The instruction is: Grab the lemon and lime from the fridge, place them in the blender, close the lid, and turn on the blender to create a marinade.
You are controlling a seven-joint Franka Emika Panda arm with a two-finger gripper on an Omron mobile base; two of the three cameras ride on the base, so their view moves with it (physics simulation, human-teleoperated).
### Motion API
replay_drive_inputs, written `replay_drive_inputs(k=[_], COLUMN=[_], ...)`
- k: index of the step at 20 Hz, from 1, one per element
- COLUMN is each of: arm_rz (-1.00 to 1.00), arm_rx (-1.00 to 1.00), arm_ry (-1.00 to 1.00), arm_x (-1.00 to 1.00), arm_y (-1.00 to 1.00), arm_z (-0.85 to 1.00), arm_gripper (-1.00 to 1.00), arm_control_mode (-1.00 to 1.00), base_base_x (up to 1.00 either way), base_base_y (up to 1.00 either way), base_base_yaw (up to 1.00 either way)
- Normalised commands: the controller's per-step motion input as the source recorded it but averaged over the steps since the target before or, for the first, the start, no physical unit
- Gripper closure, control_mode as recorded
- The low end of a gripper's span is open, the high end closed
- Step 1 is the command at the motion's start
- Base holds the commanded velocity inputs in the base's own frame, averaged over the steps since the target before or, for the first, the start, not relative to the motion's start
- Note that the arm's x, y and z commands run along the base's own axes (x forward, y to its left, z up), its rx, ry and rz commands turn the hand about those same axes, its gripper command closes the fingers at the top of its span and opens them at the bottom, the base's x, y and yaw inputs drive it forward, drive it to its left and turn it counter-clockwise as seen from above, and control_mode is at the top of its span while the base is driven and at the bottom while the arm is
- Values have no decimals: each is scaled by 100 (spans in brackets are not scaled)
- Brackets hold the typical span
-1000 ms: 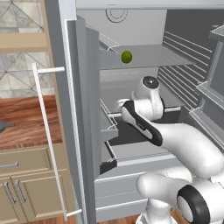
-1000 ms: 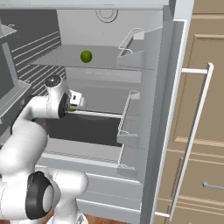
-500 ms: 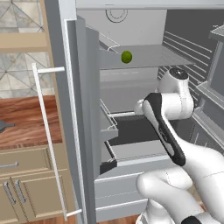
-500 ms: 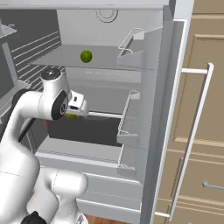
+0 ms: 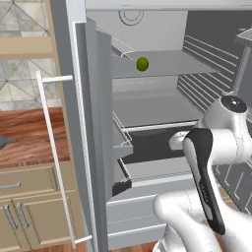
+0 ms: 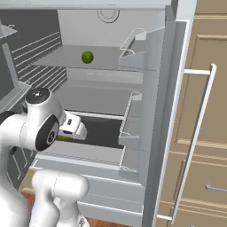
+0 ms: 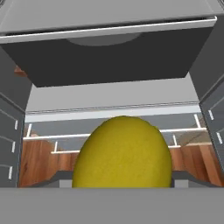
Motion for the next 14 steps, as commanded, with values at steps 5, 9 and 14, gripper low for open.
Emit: replay_drive_inputs(k=[5, 9, 14], arm_rz=[0, 0, 0], arm_rx=[-3, -1, 0], arm_ry=[1, -2, 0], arm_x=[-81, -23, 0], arm_y=[2, 2, 0], arm_z=[-17, -3, 0], arm_gripper=[100, 100, 100], arm_control_mode=[-100, 100, 100], base_base_x=[0, -75, -100], base_base_y=[0, 4, 21], base_base_yaw=[0, 0, 0])
